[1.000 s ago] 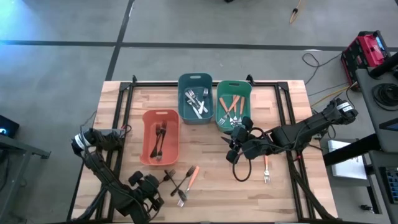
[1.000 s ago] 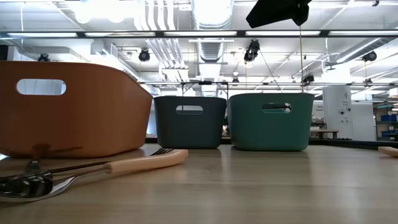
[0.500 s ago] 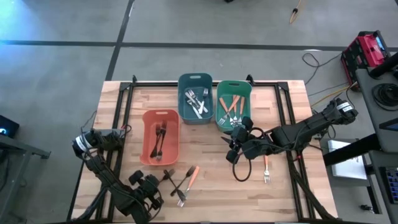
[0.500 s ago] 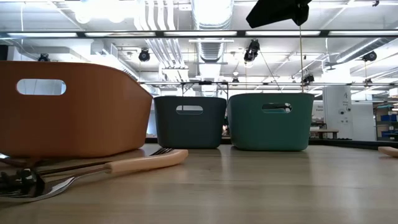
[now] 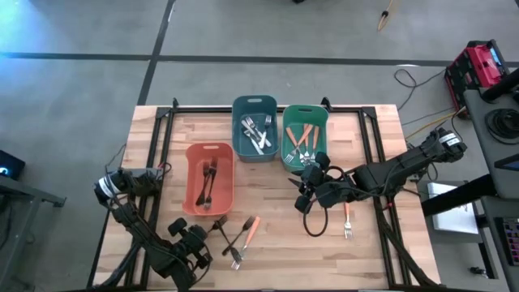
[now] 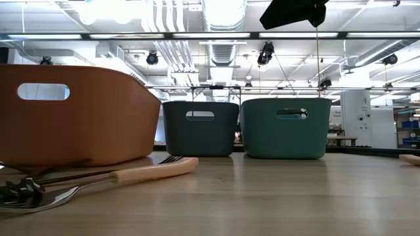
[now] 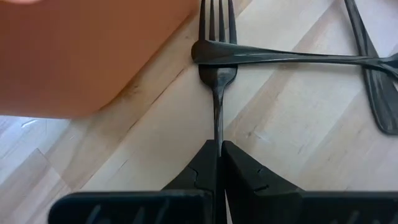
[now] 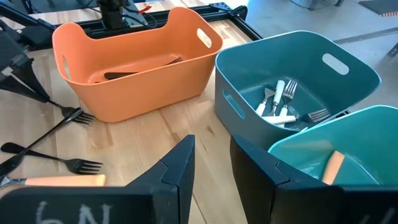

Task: Sort silverware by color (type)
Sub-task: Put the black fork into the orange bin

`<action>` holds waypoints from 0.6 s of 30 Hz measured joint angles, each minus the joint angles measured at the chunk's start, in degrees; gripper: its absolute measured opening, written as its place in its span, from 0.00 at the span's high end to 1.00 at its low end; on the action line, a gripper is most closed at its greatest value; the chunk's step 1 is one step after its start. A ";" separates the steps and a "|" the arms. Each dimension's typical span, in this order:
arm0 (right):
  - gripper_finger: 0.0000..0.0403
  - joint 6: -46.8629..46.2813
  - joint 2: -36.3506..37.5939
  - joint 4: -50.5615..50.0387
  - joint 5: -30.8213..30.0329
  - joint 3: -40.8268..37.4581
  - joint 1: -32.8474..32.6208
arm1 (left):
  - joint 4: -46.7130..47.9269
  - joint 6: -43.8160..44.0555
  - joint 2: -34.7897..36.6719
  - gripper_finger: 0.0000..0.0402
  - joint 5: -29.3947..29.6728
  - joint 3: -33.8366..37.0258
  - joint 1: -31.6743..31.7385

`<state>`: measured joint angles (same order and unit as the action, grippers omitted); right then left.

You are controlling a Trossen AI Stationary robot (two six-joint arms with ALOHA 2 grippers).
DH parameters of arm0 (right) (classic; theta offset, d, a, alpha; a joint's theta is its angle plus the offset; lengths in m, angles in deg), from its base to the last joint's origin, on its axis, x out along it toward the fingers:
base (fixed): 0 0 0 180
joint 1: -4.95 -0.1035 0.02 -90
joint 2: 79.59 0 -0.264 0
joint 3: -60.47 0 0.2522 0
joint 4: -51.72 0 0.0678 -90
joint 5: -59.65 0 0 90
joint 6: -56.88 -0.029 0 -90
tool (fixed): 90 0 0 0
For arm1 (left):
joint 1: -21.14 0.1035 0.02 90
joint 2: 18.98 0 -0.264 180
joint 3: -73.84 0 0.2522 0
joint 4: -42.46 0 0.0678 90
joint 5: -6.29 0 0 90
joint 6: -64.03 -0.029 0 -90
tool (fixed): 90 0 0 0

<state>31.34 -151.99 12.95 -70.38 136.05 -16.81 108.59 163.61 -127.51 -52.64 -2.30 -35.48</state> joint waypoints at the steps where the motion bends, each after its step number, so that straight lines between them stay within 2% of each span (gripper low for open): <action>1: 0.77 0.00 0.00 0.01 0.00 0.00 0.00 | -0.19 0.17 0.00 1.00 0.02 0.13 -0.01; 5: 0.77 -0.06 0.00 0.01 0.00 0.00 0.00 | -0.40 0.95 0.00 0.97 -0.13 0.23 -0.02; 13: 0.77 -0.81 0.00 -0.01 0.07 0.00 -0.13 | -0.44 1.01 -0.07 0.84 0.01 0.31 -0.13; 18: 0.77 -0.87 0.00 -0.03 0.13 0.00 -0.13 | -1.59 -2.64 -0.07 0.76 7.97 0.31 -2.70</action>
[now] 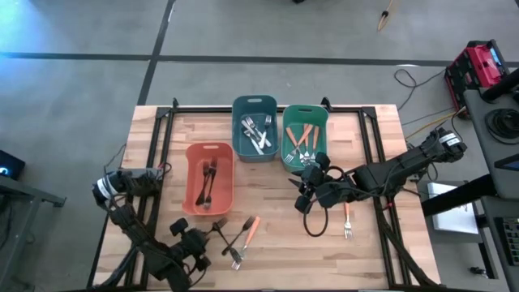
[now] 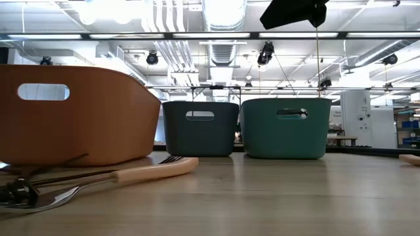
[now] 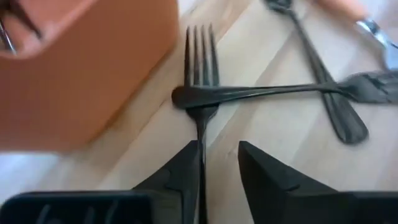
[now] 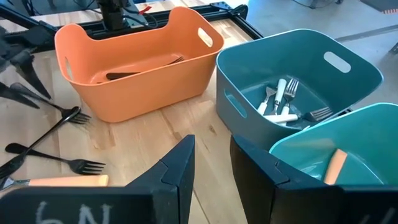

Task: Sort silverware by color (type)
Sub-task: Put the black fork into the orange bin

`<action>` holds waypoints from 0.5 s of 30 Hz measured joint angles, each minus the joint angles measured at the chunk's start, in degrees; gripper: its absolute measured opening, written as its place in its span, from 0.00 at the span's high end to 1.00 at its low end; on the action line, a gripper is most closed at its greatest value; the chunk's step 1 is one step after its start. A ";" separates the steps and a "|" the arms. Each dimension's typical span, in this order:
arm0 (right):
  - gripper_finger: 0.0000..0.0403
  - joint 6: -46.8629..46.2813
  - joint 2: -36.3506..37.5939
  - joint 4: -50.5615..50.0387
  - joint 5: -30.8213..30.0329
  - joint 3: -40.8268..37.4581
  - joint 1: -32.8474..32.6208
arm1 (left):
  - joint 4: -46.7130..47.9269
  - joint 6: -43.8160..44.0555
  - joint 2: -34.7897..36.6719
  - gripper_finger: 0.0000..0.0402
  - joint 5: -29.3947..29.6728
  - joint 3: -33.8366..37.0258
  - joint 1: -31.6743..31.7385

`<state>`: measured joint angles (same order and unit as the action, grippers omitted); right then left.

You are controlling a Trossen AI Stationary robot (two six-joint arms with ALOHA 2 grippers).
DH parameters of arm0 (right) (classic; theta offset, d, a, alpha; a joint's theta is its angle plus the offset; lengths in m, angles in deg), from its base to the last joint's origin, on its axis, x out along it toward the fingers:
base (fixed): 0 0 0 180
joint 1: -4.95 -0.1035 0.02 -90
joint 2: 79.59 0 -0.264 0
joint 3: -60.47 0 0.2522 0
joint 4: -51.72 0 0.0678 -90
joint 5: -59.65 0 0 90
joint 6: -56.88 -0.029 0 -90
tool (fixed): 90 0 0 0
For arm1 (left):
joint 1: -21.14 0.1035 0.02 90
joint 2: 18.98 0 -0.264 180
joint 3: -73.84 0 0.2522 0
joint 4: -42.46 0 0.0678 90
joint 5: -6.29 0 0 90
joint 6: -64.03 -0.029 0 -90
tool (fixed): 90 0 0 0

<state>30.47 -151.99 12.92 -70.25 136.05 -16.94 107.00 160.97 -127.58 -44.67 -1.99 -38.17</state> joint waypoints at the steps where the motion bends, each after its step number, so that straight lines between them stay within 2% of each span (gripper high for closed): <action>1: 0.77 0.02 0.00 0.01 0.01 0.00 0.00 | 0.64 -0.70 0.00 0.75 1.69 0.00 -1.05; 5: 0.77 -0.03 -0.01 0.01 1.36 0.00 0.00 | 2.91 2.28 0.06 0.71 9.49 0.51 -5.38; 8: 0.77 -0.02 -0.02 0.00 1.39 0.00 -0.13 | 2.09 6.98 0.04 0.69 10.49 3.27 -6.76; 11: 0.77 -0.01 -0.15 -0.03 1.38 0.00 -0.13 | -4.57 8.19 -0.04 0.67 11.24 7.02 -7.14; 15: 0.77 -0.01 -0.17 0.00 1.38 0.00 -0.11 | -13.03 5.39 -0.09 0.66 11.32 11.59 -7.10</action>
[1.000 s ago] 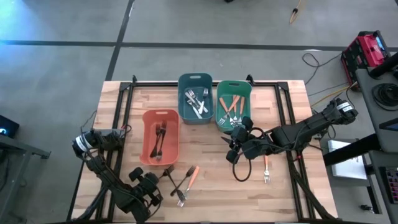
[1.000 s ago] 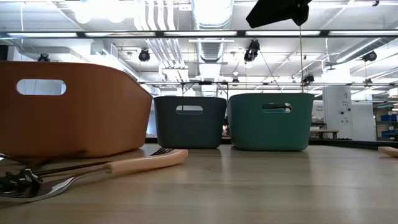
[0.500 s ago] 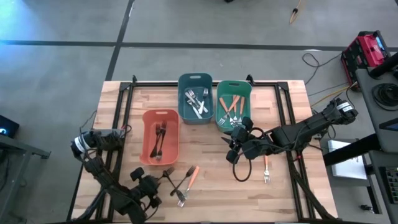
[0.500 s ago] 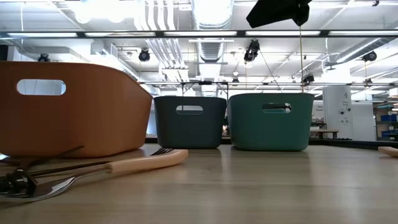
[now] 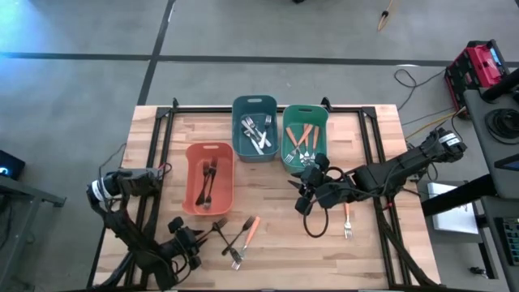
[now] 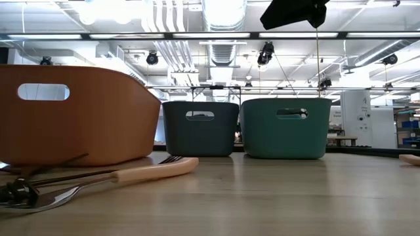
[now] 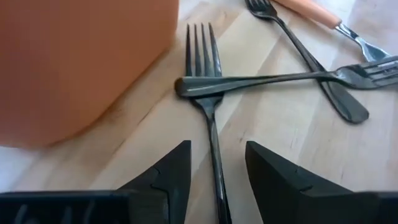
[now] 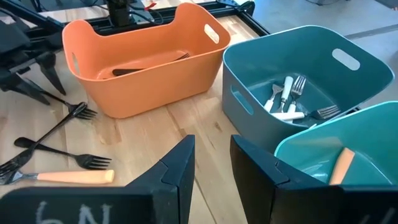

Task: Sort silverware by color (type)
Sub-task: Put the black fork into the orange bin

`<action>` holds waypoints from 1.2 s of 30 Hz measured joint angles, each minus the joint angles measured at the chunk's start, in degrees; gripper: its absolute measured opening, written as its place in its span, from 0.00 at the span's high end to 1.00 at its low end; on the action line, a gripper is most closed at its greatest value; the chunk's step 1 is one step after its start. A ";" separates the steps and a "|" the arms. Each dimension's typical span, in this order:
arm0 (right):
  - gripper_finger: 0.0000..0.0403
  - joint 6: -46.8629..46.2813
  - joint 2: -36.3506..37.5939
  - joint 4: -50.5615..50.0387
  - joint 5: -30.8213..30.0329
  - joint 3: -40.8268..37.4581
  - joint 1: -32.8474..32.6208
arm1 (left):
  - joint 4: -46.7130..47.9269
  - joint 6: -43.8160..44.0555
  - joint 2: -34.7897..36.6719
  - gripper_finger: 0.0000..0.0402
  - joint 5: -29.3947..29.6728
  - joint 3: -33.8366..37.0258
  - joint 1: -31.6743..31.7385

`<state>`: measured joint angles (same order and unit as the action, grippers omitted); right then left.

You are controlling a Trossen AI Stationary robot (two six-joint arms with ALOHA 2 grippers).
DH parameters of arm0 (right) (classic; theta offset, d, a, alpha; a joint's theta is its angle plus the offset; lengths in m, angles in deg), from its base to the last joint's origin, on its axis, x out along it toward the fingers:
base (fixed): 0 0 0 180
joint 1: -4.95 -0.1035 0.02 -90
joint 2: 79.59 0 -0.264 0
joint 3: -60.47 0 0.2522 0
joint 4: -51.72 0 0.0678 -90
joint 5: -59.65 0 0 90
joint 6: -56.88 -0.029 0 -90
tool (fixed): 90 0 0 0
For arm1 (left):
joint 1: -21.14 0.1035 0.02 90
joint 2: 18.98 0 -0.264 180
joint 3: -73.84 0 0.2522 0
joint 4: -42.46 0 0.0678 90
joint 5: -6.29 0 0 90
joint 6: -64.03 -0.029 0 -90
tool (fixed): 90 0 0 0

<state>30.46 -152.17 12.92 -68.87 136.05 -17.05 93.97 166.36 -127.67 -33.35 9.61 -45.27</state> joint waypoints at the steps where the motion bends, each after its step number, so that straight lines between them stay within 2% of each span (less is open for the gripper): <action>1: 0.77 0.00 0.00 -0.02 0.00 0.00 -0.01 | -1.50 -0.33 0.00 0.66 0.13 0.84 0.03; 10: 0.77 0.00 0.00 -0.02 -0.02 0.00 0.00 | -5.10 -1.78 0.13 0.72 0.55 3.31 -0.06; 13: 0.77 0.00 0.00 -0.02 -0.02 0.00 0.00 | -4.98 -2.06 0.17 0.78 -0.04 3.29 -0.04; 18: 0.77 -0.78 0.00 -0.04 -0.02 -0.24 0.00 | -4.88 -0.80 0.17 0.97 -0.49 3.27 -0.02; 21: 0.77 -0.79 0.00 -0.01 -0.03 -0.27 -0.22 | -4.35 1.20 0.17 0.98 -0.68 2.95 -0.02; 25: 0.77 -0.78 0.00 -0.04 -0.02 -0.64 -0.63 | 0.36 4.82 -0.04 0.99 -2.76 0.35 0.16; 29: 0.77 -0.76 0.00 0.02 -0.02 -0.76 -0.65 | 9.52 9.29 -0.09 0.99 -5.96 -4.50 0.47; 36: 0.77 -1.44 -0.02 0.02 0.00 -0.85 -0.65 | 20.08 9.85 -0.04 1.00 -12.14 -11.46 0.97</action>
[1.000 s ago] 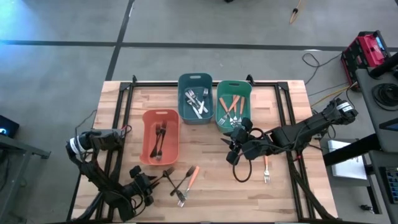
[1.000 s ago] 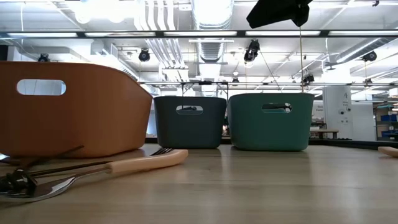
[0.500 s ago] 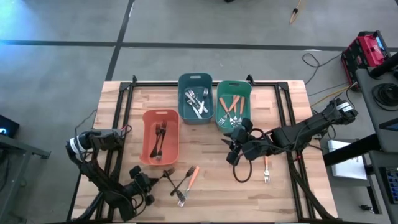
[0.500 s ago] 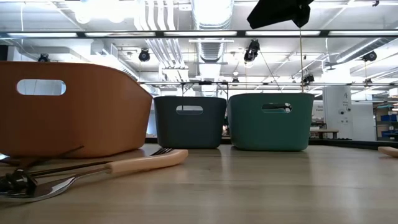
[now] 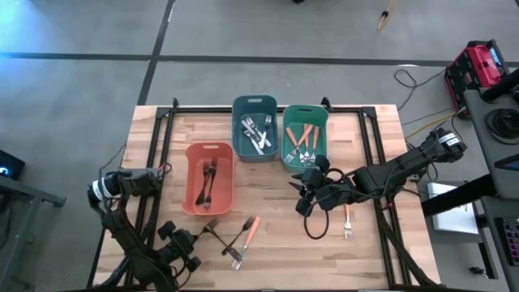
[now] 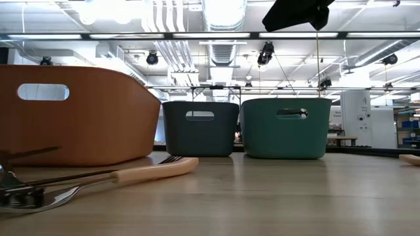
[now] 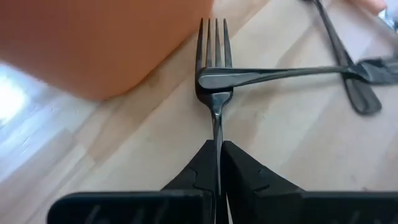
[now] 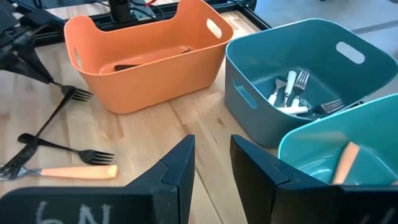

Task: Sort silverware by color (type)
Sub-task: Put the black fork into the orange bin

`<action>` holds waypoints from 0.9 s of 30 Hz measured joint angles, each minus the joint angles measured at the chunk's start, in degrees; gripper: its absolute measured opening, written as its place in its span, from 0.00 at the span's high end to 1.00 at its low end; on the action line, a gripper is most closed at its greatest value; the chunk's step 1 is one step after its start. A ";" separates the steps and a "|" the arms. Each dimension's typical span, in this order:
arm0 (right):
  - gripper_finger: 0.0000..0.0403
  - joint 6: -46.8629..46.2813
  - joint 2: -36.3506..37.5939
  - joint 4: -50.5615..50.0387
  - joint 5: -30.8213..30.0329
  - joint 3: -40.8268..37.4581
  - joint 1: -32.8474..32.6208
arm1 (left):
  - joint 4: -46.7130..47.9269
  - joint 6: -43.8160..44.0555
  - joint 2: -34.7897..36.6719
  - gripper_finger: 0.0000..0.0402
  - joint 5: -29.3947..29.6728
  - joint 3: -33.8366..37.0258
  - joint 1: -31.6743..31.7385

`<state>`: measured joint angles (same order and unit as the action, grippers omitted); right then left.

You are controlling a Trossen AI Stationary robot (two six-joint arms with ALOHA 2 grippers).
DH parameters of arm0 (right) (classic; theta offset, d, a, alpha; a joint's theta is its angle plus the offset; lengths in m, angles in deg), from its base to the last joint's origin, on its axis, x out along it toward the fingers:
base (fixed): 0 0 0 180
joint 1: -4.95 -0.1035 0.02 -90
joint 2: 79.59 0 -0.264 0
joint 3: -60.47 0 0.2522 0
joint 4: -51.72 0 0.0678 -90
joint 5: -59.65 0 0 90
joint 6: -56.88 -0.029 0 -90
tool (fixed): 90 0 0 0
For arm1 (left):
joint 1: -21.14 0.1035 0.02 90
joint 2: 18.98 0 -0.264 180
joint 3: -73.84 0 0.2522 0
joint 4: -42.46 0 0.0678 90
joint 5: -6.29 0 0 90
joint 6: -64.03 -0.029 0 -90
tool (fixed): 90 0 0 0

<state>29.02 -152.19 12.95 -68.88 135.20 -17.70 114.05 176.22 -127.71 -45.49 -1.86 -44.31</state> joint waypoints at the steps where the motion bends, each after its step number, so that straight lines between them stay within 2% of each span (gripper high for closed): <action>1: 0.77 -0.47 0.00 -0.02 0.00 0.00 0.00 | 0.81 0.01 0.02 1.00 -1.14 -0.75 0.11; 8: 0.77 -1.07 0.00 0.00 0.03 -0.02 -0.39 | 7.73 0.01 0.11 1.00 -3.20 -5.95 1.49; 11: 0.77 -1.05 0.00 -0.02 0.03 -0.02 -0.35 | 10.75 -0.71 0.13 1.00 -6.24 -7.41 2.15; 21: 0.77 -1.05 0.01 -0.03 0.03 -0.02 -0.35 | 11.29 -6.33 0.17 1.00 -13.53 -8.65 2.72; 27: 0.77 -1.05 0.00 -0.04 0.05 -0.02 -0.35 | 13.29 -6.88 0.23 1.00 -18.99 -8.65 2.71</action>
<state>27.97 -152.19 12.90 -68.83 135.18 -18.05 127.34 169.33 -127.48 -64.48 -10.51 -41.60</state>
